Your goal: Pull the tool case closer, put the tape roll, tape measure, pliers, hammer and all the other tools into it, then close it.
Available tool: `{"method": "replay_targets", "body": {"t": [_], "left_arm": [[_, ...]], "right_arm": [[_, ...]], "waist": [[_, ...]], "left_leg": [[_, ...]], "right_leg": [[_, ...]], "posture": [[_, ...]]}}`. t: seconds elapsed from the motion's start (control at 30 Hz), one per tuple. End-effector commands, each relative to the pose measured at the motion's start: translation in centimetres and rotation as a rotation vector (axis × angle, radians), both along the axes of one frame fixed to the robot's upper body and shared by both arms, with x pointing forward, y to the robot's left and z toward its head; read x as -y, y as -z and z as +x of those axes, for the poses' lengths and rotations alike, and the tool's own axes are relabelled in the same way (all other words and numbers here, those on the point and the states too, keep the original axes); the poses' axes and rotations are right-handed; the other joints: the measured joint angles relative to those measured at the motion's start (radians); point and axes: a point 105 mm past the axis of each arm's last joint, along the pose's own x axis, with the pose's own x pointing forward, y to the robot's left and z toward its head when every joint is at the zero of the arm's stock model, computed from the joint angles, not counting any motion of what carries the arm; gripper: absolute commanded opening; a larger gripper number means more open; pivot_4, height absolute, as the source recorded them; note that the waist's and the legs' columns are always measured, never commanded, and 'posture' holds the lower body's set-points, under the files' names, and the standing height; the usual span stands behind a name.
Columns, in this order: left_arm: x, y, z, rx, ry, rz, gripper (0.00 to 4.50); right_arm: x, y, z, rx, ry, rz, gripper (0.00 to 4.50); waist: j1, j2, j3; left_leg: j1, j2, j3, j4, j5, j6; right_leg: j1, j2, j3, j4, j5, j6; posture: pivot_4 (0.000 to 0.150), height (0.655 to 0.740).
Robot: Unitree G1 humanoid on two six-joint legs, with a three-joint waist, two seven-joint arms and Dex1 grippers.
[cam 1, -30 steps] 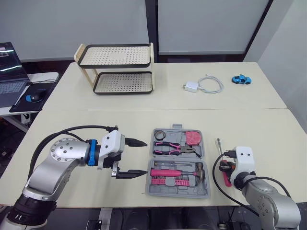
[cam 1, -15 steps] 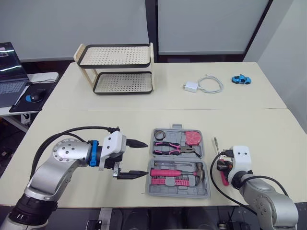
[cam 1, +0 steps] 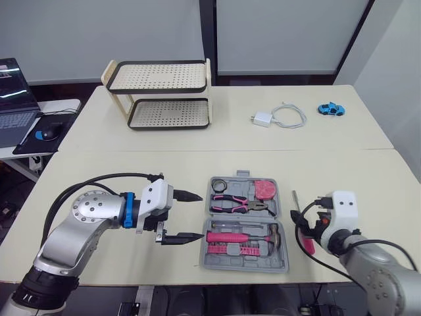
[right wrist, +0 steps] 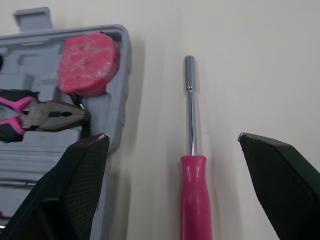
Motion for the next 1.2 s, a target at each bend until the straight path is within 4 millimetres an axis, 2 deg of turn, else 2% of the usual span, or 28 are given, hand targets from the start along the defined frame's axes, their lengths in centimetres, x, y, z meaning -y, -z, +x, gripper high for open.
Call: {"method": "replay_targets", "body": {"t": [0.03, 0.17, 0.33, 0.53, 0.67, 0.9, 1.2], "left_arm": [[-0.7, -0.7, 0.0, 0.044, -0.012, 0.009, 4.5], [-1.0, -0.5, -0.3, 0.049, -0.013, 0.015, 4.5], [-2.0, 0.4, -0.8, 0.052, -0.017, 0.039, 4.5], [-2.4, 0.9, -1.2, 0.055, -0.014, 0.047, 4.5], [-2.2, 1.2, -1.4, 0.055, -0.011, 0.053, 4.5], [-1.5, 1.4, -1.9, 0.05, -0.008, 0.051, 4.5], [-0.9, 1.4, -2.2, 0.038, -0.01, 0.041, 4.5]], "right_arm": [[-0.7, -2.5, -0.9, 0.05, -0.334, -0.21, 4.49], [-0.1, -3.5, -1.0, 0.045, -0.685, -0.479, 4.49], [1.1, -4.5, 0.2, 0.04, -1.085, -0.77, 4.49], [2.4, -4.0, 0.7, -0.018, -1.52, -1.084, 4.49], [1.8, -3.5, 1.0, -0.021, -1.787, -1.229, 4.49], [0.7, -2.1, 2.2, -0.03, -2.063, -1.365, 4.49], [0.2, 0.1, 3.7, -0.088, -2.217, -1.427, 4.49]], "waist": [[0.0, 0.004, 0.003], [0.0, 0.004, 0.002], [-0.004, 0.003, 0.003], [0.0, 0.001, 0.004], [0.0, 0.001, 0.005], [-0.001, 0.0, 0.006], [0.0, 0.0, 0.006]], "left_leg": [[0.0, 0.0, 0.001, 0.001, 0.0, 0.0], [0.0, -0.001, 0.003, 0.0, 0.0, 0.0], [0.001, 0.001, 0.006, 0.0, 0.0, 0.0], [0.0, 0.002, 0.006, 0.001, 0.0, 0.0], [0.0, 0.001, 0.005, 0.001, 0.0, 0.0], [0.0, 0.001, 0.004, 0.001, 0.0, 0.0], [0.0, 0.001, 0.002, 0.001, 0.0, -0.001]], "right_leg": [[0.0, 0.0, 0.0, 0.0, 0.0, 0.0], [0.001, 0.0, 0.0, -0.001, 0.0, 0.0], [0.001, 0.002, -0.001, -0.001, 0.0, 0.0], [0.001, 0.0, -0.001, -0.002, 0.0, 0.0], [0.001, -0.002, 0.0, -0.002, 0.0, 0.0], [0.001, -0.002, -0.001, -0.002, 0.0, 0.0], [0.001, -0.002, -0.002, -0.001, 0.0, 0.0]], "posture": [[0.15, 0.74], [0.15, 0.74], [0.15, 0.74], [0.15, 0.74], [0.15, 0.74], [0.15, 0.74], [0.15, 0.74]]}}
